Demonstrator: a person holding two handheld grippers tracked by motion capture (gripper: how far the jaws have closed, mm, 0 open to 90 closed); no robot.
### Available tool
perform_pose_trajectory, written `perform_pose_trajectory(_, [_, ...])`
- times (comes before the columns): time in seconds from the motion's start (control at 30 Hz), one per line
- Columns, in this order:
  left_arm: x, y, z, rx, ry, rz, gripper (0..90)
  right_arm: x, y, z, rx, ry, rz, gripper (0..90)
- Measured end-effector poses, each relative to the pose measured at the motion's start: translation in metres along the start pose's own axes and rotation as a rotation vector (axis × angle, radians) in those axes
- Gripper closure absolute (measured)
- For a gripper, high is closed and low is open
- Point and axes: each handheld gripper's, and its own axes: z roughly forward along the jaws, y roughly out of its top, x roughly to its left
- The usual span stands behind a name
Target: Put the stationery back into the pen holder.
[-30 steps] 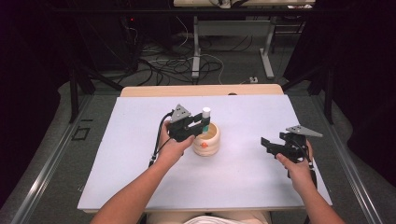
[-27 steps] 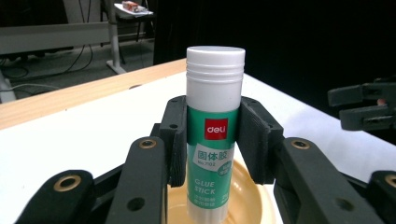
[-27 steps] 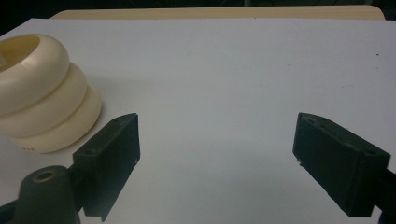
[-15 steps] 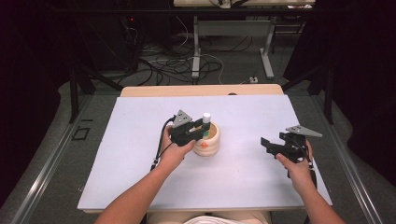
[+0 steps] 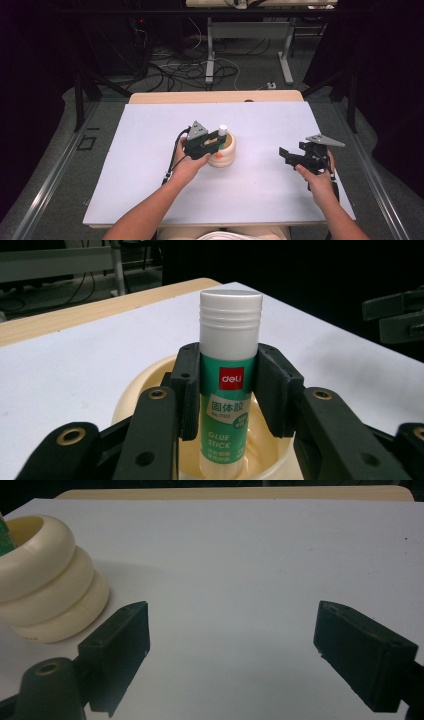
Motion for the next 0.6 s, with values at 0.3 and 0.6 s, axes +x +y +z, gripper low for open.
perform_pose_trajectory(0.3, [-0.002, -0.002, 0.001, 0.033, -0.002, 0.014, 60.9, 0.000, 0.000, 0.000, 0.002, 0.003, -0.001, 14.5])
perform_pose_trajectory(0.6, [-0.002, 0.004, -0.011, 0.005, 0.017, 0.015, 42.8, 0.000, 0.000, -0.001, -0.004, -0.001, -0.009, 14.5])
